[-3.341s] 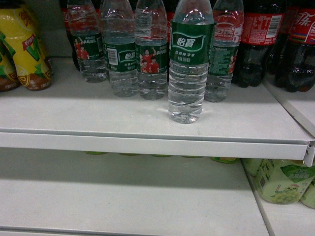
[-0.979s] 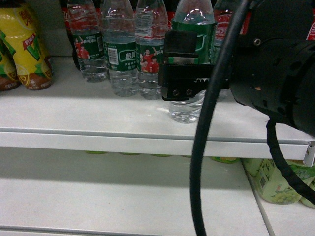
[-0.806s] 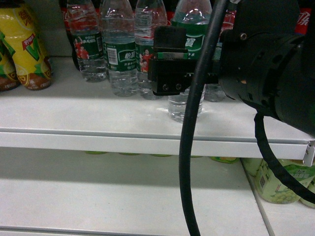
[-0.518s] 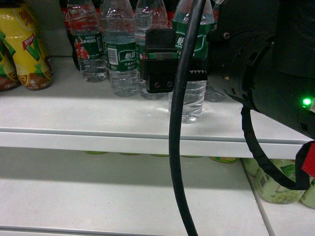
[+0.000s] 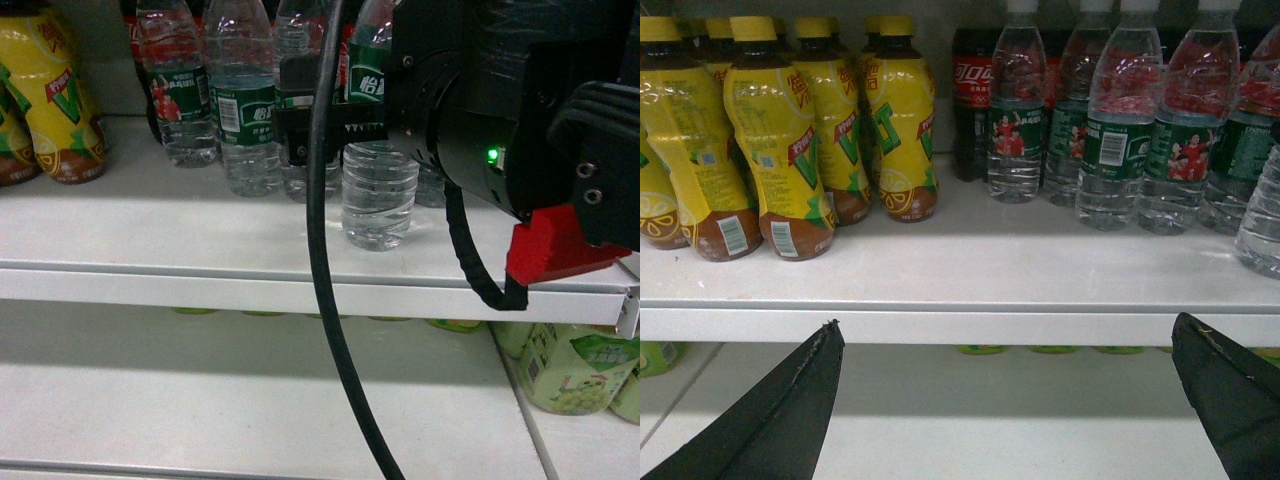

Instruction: Move water from second to third shelf

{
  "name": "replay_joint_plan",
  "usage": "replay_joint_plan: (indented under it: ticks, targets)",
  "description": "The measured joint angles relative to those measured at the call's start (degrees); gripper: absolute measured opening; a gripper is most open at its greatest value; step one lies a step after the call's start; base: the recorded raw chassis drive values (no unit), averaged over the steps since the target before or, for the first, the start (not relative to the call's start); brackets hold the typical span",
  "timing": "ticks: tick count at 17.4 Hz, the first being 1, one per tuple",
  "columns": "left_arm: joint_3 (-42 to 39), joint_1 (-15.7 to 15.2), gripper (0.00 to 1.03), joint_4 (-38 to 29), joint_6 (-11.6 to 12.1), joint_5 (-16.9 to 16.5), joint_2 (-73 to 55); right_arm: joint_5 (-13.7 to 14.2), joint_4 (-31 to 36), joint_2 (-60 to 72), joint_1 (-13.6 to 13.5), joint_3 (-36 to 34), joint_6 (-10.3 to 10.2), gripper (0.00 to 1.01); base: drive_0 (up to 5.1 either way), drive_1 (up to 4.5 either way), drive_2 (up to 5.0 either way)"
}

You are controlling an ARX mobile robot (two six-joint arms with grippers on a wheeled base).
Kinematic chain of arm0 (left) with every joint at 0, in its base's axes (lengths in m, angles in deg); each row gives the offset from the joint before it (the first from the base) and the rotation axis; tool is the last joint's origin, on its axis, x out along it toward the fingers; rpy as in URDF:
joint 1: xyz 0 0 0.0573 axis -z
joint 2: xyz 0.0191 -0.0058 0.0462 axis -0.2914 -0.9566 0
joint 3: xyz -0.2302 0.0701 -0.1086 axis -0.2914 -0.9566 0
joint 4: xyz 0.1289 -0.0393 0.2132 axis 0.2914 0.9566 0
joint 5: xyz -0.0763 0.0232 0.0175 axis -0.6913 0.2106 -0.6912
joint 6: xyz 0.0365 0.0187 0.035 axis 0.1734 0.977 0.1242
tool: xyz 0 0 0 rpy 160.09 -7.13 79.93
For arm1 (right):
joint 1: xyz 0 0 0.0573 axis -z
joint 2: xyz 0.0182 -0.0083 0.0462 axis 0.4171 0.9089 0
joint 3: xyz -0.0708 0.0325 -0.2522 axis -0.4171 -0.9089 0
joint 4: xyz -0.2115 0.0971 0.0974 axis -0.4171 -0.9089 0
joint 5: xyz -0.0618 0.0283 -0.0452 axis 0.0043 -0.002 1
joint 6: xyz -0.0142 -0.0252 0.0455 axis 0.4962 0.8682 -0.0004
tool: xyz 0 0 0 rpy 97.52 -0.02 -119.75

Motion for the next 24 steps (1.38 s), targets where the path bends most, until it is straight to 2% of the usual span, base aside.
replay_joint_plan:
  ticks: [4,8,11,13,14,15,16,17,18,20,24]
  targets:
    - [0.0,0.0,0.98,0.0,0.0,0.0,0.0,1.6,-2.1,2.8,0.7,4.1,0.5,0.98,0.0,0.00,0.0]
    - [0.0,0.0,0.98,0.0,0.0,0.0,0.0,2.8,-3.1,3.5,0.7,4.9,-0.7,0.97,0.0,0.00,0.0]
    - [0.0,0.0,0.98,0.0,0.0,0.0,0.0,3.3,-4.0,3.5,0.7,4.9,-1.5,0.65,0.0,0.00,0.0]
    - [0.0,0.0,0.98,0.0,0.0,0.0,0.0,2.8,-4.9,2.1,0.7,4.0,-4.3,0.45,0.0,0.00,0.0]
    - [0.0,0.0,0.98,0.0,0.0,0.0,0.0,0.5,-4.6,-3.4,0.7,-2.4,-6.2,0.43,0.0,0.00,0.0]
    - [0.0,0.0,0.98,0.0,0.0,0.0,0.0,-1.4,-5.7,-7.6,0.7,-6.6,-7.1,0.43,0.0,0.00,0.0]
    - [0.0,0.0,0.98,0.0,0.0,0.0,0.0,-2.0,-6.8,-10.9,0.7,-9.6,-7.2,0.43,0.0,0.00,0.0]
    - [0.0,0.0,0.98,0.0,0.0,0.0,0.0,-2.0,-8.0,-14.4,0.7,-12.5,-7.0,0.42,0.0,0.00,0.0]
    - [0.0,0.0,0.98,0.0,0.0,0.0,0.0,-1.6,-6.9,-16.9,0.7,-15.1,-6.0,0.42,0.0,0.00,0.0]
    - [0.0,0.0,0.98,0.0,0.0,0.0,0.0,-1.4,-7.0,-24.1,2.0,-19.9,-2.0,0.42,0.0,0.00,0.0]
    - [0.0,0.0,0.98,0.0,0.0,0.0,0.0,-3.2,-13.3,-36.2,6.4,-26.1,-2.0,0.42,0.0,0.00,0.0]
